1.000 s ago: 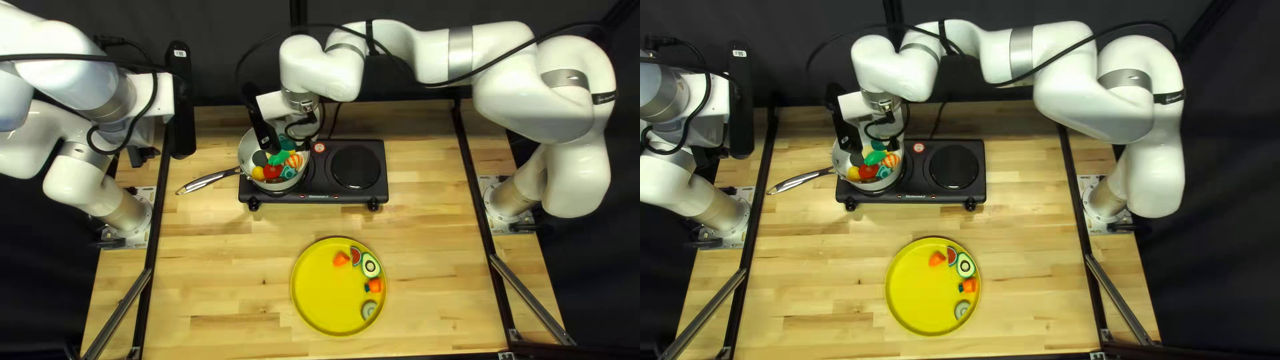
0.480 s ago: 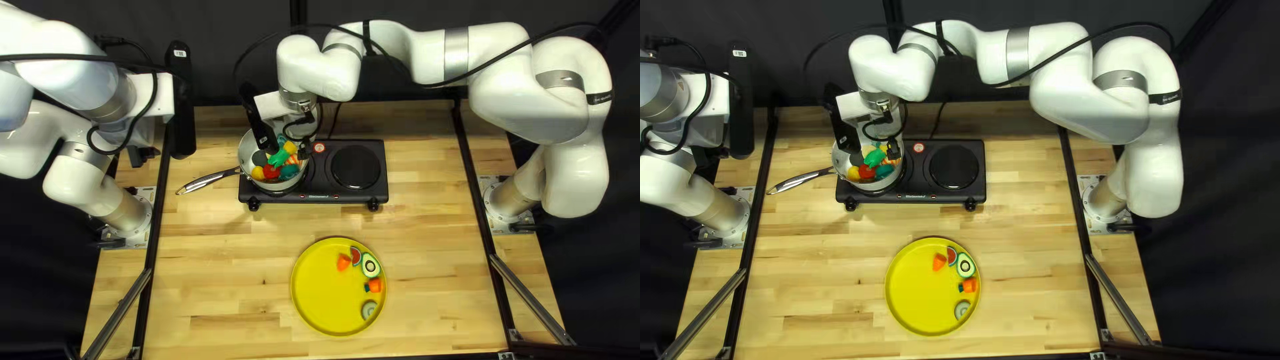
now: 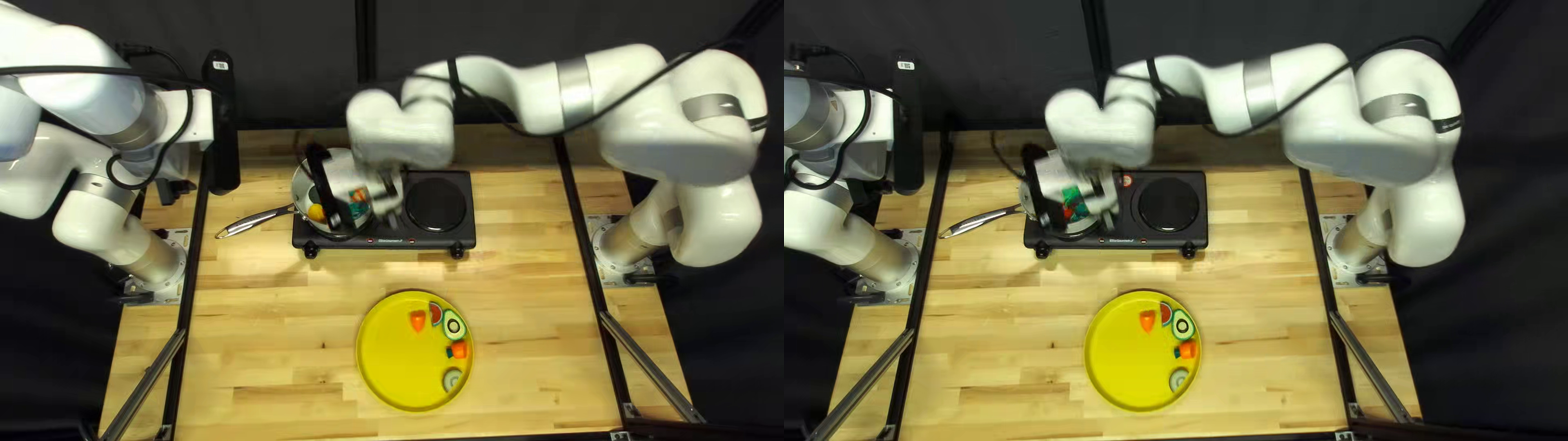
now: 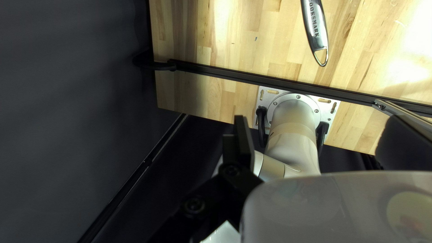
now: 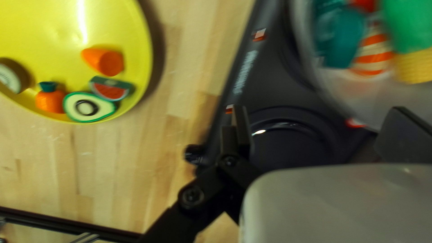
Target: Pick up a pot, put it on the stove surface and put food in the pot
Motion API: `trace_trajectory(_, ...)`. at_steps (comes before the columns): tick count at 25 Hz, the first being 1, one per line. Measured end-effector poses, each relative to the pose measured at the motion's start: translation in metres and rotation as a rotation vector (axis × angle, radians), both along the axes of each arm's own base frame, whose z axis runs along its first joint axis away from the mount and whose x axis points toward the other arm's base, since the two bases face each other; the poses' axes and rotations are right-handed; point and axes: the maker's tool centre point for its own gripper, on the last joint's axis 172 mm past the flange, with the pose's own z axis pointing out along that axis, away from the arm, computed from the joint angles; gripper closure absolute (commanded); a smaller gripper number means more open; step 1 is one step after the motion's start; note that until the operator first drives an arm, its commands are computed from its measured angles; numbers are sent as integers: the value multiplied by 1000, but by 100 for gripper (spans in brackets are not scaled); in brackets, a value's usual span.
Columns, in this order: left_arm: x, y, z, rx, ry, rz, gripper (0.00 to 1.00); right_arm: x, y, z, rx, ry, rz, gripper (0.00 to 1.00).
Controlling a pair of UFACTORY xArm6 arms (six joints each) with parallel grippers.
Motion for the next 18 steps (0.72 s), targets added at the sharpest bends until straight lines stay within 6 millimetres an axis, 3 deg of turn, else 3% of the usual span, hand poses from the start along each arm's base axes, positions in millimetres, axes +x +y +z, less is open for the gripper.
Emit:
trace_trajectory(4,0,0,0,0,0,0,0,-27,49,-23,14,-32,12,0)
trace_trajectory(9,0,0,0,0,0,0,0,-43,100,-51,15,-55,31,0)
trace_trajectory(13,0,0,0,0,0,0,0,-45,119,-78,14,-59,43,0)
trace_trajectory(18,0,0,0,0,0,0,0,-37,120,-104,22,-62,44,0)
